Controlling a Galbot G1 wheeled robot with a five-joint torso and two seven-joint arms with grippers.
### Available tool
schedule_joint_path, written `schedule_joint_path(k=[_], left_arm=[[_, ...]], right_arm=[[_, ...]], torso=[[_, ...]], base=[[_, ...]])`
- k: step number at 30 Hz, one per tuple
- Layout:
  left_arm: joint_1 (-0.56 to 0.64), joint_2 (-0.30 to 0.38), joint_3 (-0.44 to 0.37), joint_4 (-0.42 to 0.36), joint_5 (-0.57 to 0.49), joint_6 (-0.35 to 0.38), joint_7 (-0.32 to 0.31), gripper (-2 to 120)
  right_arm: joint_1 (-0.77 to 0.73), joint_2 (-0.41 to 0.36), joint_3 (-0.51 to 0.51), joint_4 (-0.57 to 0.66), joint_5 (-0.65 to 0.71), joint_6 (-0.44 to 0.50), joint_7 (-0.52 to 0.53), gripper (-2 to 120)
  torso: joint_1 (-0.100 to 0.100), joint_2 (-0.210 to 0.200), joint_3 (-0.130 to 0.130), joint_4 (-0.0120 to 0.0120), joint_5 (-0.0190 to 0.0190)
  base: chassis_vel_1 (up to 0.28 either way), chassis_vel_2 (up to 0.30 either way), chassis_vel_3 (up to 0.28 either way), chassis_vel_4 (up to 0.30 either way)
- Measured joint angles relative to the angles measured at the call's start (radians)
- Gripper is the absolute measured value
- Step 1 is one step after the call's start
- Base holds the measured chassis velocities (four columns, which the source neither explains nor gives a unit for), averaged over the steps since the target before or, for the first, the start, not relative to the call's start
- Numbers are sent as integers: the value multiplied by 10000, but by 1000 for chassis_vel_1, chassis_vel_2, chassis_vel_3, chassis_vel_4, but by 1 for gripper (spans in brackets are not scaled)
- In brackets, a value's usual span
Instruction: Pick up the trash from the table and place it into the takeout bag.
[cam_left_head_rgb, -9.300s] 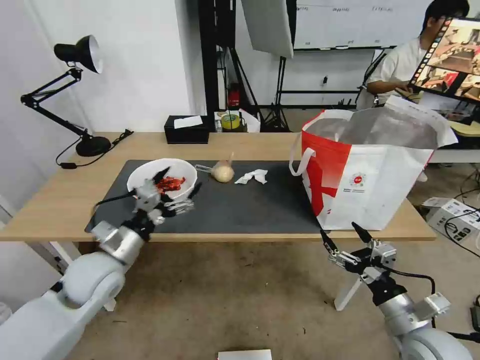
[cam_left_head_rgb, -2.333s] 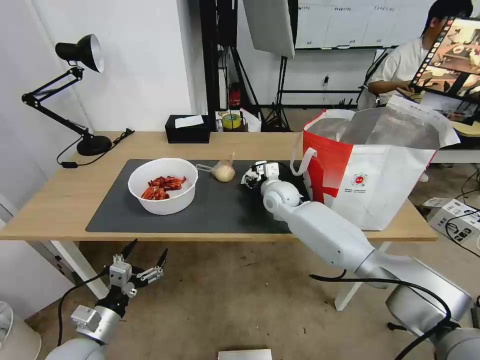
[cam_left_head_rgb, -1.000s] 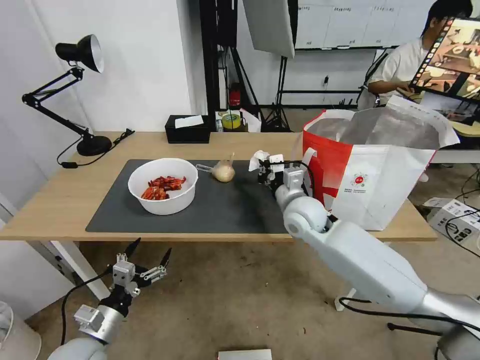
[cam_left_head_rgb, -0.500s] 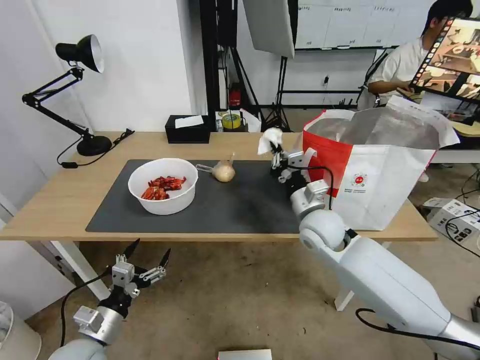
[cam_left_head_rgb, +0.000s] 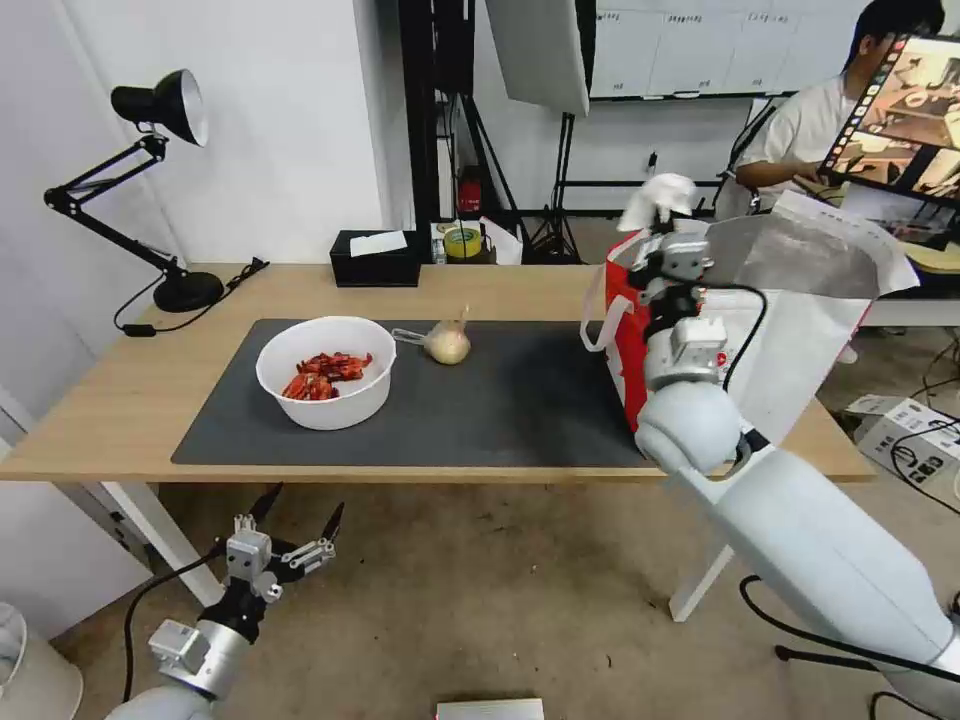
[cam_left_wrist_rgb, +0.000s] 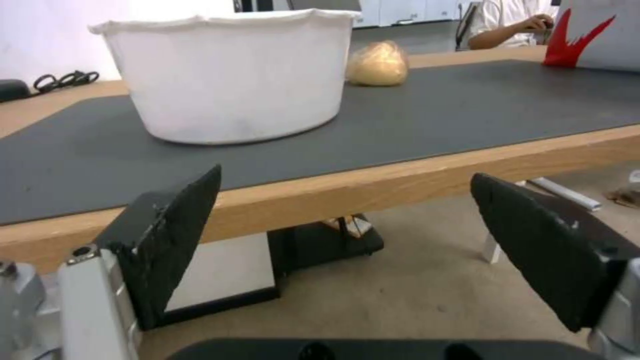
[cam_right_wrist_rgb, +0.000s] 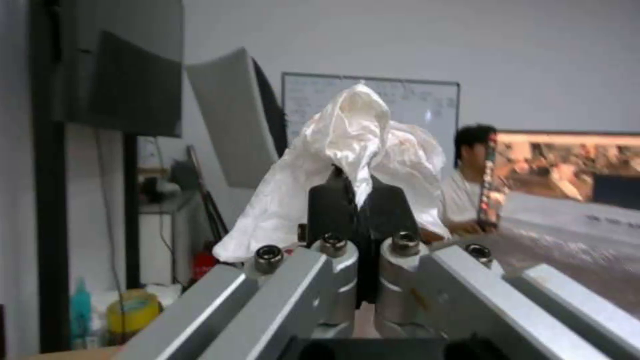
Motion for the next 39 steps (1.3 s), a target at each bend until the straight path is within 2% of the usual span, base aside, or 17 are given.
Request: schedule_joint_path(k=[12, 15, 16, 19, 20, 23, 24, 27, 28, 31, 36, 38, 39], left_arm=[[272, 19, -4, -346, 177, 238, -17, 100], [313, 93, -7, -375, 174, 296, -19, 100], [313, 93, -7, -375, 174, 296, -19, 100], [442, 245, -102, -452, 130, 325, -22, 100], [442, 245, -102, -452, 130, 325, -22, 100], [464, 321, -176, -460, 76, 340, -25, 100], [464, 321, -176, -460, 76, 340, -25, 100], [469, 321, -181, -477, 68, 353, -26, 100], [469, 321, -181, -477, 68, 353, -26, 100], [456, 305, -157, -470, 88, 354, -26, 100], [422, 304, -145, -464, 92, 354, -26, 100], [410, 306, -143, -464, 92, 354, -26, 100], [407, 308, -142, -467, 93, 354, -26, 100]], right_arm=[[89, -140, 35, 205, 1067, -357, 657, 2], [91, -275, -19, 291, 1120, -519, 565, 17], [91, -275, -19, 291, 1120, -519, 565, 17], [157, -290, -41, 274, 1165, -555, 546, 32], [157, -290, -41, 274, 1165, -555, 546, 32], [165, -231, -54, 222, 1248, -583, 536, 45], [165, -231, -54, 222, 1248, -583, 536, 45], [164, -173, -63, 173, 1269, -598, 509, 60], [164, -173, -63, 173, 1269, -598, 509, 60], [159, -167, -83, 170, 1310, -611, 482, 76], [161, -196, -88, 180, 1368, -620, 474, 87], [166, -222, -89, 193, 1396, -624, 471, 97], [172, -244, -89, 207, 1419, -626, 468, 99]], torso=[[0, 0, 0, 1, 1], [0, 0, 0, -1, -1], [0, 0, 0, -1, -1], [0, 0, 1, 1, -1], [0, 0, 1, 1, -1], [0, 0, 0, 0, 0], [0, 0, 0, 0, 0], [0, 0, 1, 0, 0], [0, 0, 1, 0, 0], [0, 0, 0, 0, -1], [0, 0, 1, 0, 0], [0, 0, 0, 0, 0], [0, 0, 0, 0, 0]], base=[[0, 0, 0, 0], [0, 0, 0, 0], [0, 0, 0, 0], [0, 0, 0, 0], [0, 0, 0, 0], [0, 0, 0, 0], [0, 0, 0, 0], [0, 0, 0, 0], [0, 0, 0, 0], [0, 0, 0, 0], [0, 0, 0, 0], [0, 0, 0, 0], [0, 0, 0, 0]])
